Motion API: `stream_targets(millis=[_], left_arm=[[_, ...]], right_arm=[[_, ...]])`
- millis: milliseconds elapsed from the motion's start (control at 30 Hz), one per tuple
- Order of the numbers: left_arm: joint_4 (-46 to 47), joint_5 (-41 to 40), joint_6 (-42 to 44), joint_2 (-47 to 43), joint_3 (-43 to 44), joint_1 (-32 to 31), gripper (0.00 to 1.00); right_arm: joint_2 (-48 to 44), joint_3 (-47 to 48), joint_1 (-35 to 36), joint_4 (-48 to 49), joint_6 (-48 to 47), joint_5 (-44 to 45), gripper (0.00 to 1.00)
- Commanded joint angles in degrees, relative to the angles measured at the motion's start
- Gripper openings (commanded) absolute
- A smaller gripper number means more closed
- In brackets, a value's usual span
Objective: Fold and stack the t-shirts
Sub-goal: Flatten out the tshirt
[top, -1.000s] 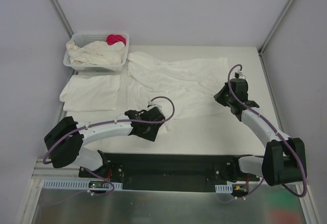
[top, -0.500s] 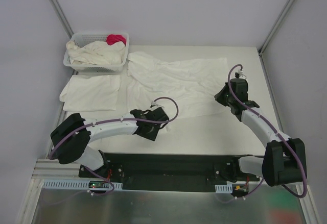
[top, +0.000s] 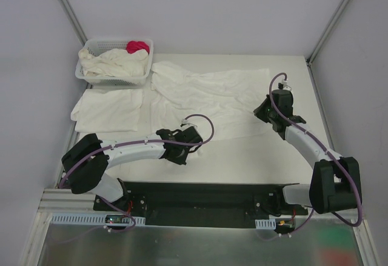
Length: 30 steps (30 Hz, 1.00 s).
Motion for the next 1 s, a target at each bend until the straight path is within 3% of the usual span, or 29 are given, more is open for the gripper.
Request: stream_targets(millis=[0,133,267,400,667,967], left_arm=[[-1.1,-1.8,-0.2,-0.8,0.6,-0.8,0.0],[-1.6,-2.3,-0.4,-0.9,0.3,-0.9,0.03],[-4.3,-6.2,-1.3,-2.5,0.0,-1.0,0.18],[-6.7,-10.2,-3.8,-3.7,-0.9,-1.4,0.26],[-8.5,-14.3,-12.4,-5.2,-7.1,-2.1,0.3],[-9.7,-14.3,-13.8,-4.3,-5.4,-3.3,0.31]], right_arm=[[0.0,2.4,-0.3,2.3,1.3,0.4,0.05],[-0.1,2.1,-0.2,2.3,1.4,0.3,0.06],[0.0,2.0,-0.3,2.4,1.1,0.2,0.07],[0.5,1.8,-0.3,2.5,0.8,-0.1,0.06],[0.8,1.5,-0.5,3.1,0.7,-0.7,0.06],[2.2,2.0,-0.6,3.5,1.0,-2.9,0.06]])
